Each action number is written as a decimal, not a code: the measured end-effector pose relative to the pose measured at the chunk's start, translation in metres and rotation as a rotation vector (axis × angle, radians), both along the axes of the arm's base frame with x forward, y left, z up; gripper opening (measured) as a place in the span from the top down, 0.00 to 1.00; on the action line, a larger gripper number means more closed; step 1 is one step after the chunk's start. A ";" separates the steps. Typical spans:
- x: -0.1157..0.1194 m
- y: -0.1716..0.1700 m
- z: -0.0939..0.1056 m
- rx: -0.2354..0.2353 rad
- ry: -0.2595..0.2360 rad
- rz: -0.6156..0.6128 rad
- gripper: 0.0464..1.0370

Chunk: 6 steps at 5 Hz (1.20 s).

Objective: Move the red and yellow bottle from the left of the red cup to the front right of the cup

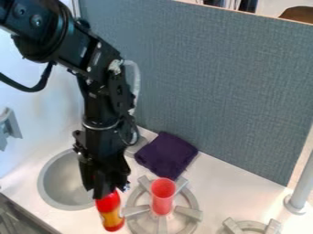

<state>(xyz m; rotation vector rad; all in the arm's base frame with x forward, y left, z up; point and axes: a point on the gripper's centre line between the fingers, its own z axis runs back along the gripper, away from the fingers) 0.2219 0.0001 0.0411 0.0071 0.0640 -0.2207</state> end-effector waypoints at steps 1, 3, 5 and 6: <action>-0.002 -0.029 -0.004 -0.046 0.016 -0.104 0.70; 0.016 -0.076 -0.033 -0.048 0.004 -0.248 0.70; 0.031 -0.100 -0.051 0.002 -0.017 -0.281 0.70; 0.033 -0.102 -0.056 0.028 -0.016 -0.280 0.70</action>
